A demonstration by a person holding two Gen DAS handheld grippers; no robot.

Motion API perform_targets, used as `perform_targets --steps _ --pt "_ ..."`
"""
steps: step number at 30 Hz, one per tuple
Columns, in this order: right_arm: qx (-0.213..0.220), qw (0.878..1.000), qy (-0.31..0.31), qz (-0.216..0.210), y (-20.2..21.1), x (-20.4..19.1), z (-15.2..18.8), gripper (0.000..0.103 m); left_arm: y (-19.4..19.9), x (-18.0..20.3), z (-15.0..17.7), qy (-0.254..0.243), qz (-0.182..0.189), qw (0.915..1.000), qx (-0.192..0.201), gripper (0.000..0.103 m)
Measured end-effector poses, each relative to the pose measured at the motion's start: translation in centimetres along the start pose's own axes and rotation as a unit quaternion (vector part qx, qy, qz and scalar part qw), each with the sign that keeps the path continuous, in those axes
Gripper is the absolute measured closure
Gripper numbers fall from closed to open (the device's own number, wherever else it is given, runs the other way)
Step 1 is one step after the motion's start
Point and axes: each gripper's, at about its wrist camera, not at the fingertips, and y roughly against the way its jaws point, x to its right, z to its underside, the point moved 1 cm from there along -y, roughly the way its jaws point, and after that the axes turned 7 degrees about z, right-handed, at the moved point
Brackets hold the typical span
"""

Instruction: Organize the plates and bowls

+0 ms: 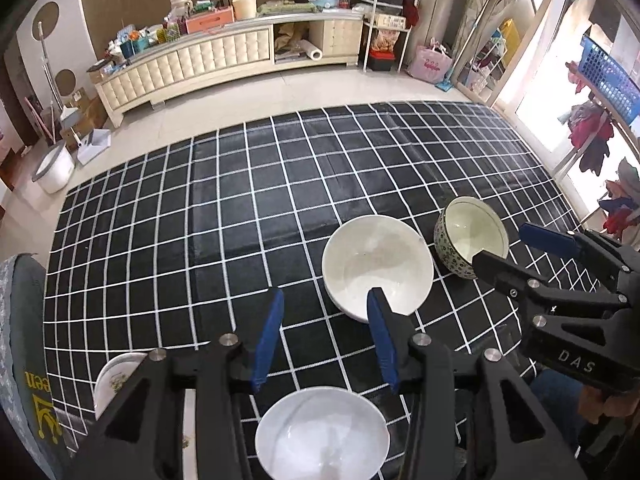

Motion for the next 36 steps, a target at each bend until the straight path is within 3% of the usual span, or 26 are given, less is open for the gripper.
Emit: perform_targets --steps 9,17,20,25,31,36 --pt "-0.033 0.999 0.015 -0.009 -3.9 0.0 -0.7 0.033 -5.0 -1.0 -1.0 0.016 -0.002 0.9985 -0.052 0.062" --pt "-0.064 0.997 0.024 -0.023 -7.2 -0.1 -0.6 0.035 -7.5 -1.3 -1.3 0.011 0.002 0.9976 -0.068 0.062" --pt "-0.073 0.997 0.029 -0.024 -8.1 -0.1 -0.5 0.044 -8.4 -1.6 -1.3 0.010 0.003 0.9969 -0.078 0.063" --pt "-0.093 0.994 0.036 -0.039 -9.7 -0.2 -0.3 0.065 -9.9 -1.6 -0.7 0.012 0.006 0.9953 -0.096 0.077" --pt "-0.105 0.994 0.030 -0.032 -10.8 0.1 0.4 0.080 -11.0 -1.4 -0.6 0.018 0.032 0.9934 -0.108 0.089" --pt "-0.103 0.994 0.019 -0.035 -11.1 1.1 0.7 0.086 -11.5 -0.8 -0.8 0.006 0.014 0.9943 -0.106 0.090"
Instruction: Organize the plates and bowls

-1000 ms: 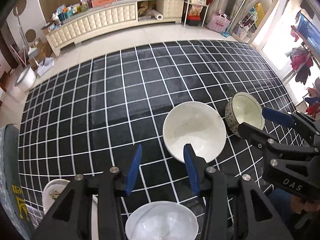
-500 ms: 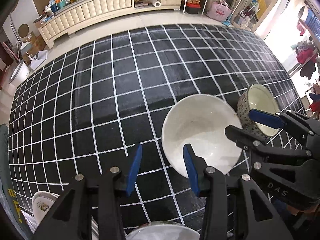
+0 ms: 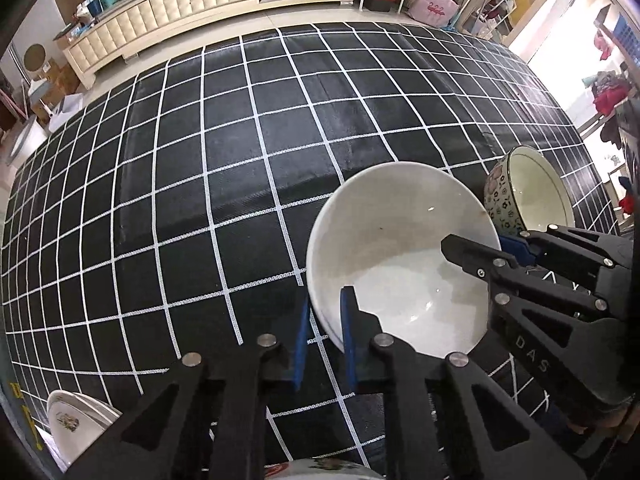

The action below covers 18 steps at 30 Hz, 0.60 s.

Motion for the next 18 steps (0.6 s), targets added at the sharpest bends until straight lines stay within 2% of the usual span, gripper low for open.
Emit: perform_targets --steps 4,7,18 --pt "0.000 1.000 -0.017 -0.005 0.0 0.1 0.1 0.088 0.2 0.2 0.1 0.004 -0.011 0.9999 0.003 0.092" --pt "0.000 0.999 -0.026 -0.024 0.5 0.4 0.4 0.089 0.7 0.3 0.1 0.009 -0.016 0.9998 0.011 0.093" --pt "0.044 0.999 -0.008 -0.019 5.8 -2.1 0.0 0.090 7.3 0.4 1.3 0.009 -0.032 0.9980 0.054 0.093"
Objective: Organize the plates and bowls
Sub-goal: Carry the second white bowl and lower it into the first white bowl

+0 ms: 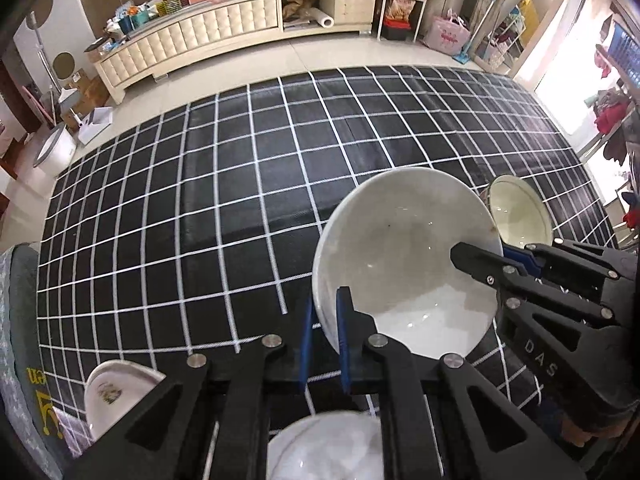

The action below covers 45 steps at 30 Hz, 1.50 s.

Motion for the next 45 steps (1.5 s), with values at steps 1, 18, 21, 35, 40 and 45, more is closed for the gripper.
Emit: perform_targets --steps 1,18,21,35,40,45 --pt "0.005 1.000 0.002 0.000 0.8 -0.3 0.0 0.090 0.7 -0.1 0.2 0.002 0.000 1.0000 0.005 0.093" --pt "0.042 0.998 0.040 -0.016 6.1 -6.4 2.7 0.090 6.9 -2.6 7.1 0.043 -0.013 0.9986 0.027 0.093" --pt "0.033 0.999 0.036 -0.022 5.8 -7.1 3.6 0.090 7.1 -3.0 8.3 0.047 -0.011 0.9986 0.023 0.093" --pt "-0.018 1.000 0.014 -0.021 4.1 -7.9 9.0 0.090 5.1 -2.7 13.8 0.059 -0.003 0.9980 -0.020 0.093" --pt "-0.033 0.999 0.006 -0.019 3.3 -8.2 9.9 0.090 4.1 -3.0 14.8 0.068 0.000 0.9973 -0.029 0.093" --pt "-0.052 0.998 -0.002 -0.022 1.9 -8.1 10.4 0.090 3.1 -3.2 15.2 0.073 -0.002 0.9965 -0.041 0.093"
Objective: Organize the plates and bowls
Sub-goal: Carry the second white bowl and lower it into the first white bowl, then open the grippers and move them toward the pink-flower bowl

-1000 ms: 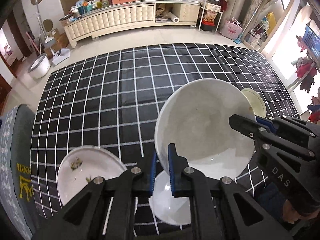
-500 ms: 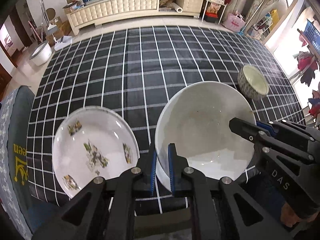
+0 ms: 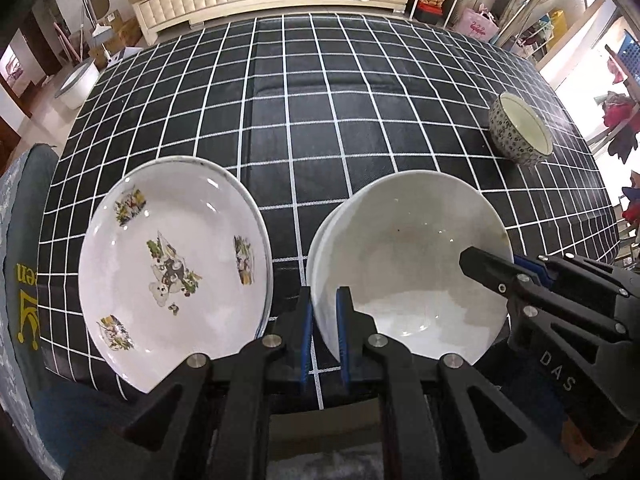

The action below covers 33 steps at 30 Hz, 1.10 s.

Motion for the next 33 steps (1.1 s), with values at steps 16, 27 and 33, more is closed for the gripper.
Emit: perform_targets --steps 16,27,33 --pt "-0.005 1.000 -0.008 0.010 -0.9 -0.4 0.0 0.089 -1.1 -0.1 0.1 -0.004 -0.008 0.9999 -0.005 0.093" --pt "-0.008 1.000 -0.014 0.018 -0.4 -0.3 0.1 0.084 0.8 0.0 -0.3 -0.019 -0.012 0.9995 0.020 0.093" --pt "0.025 0.999 -0.041 0.017 2.1 1.3 -0.4 0.080 2.0 0.5 -1.6 -0.027 -0.009 0.9991 0.031 0.093"
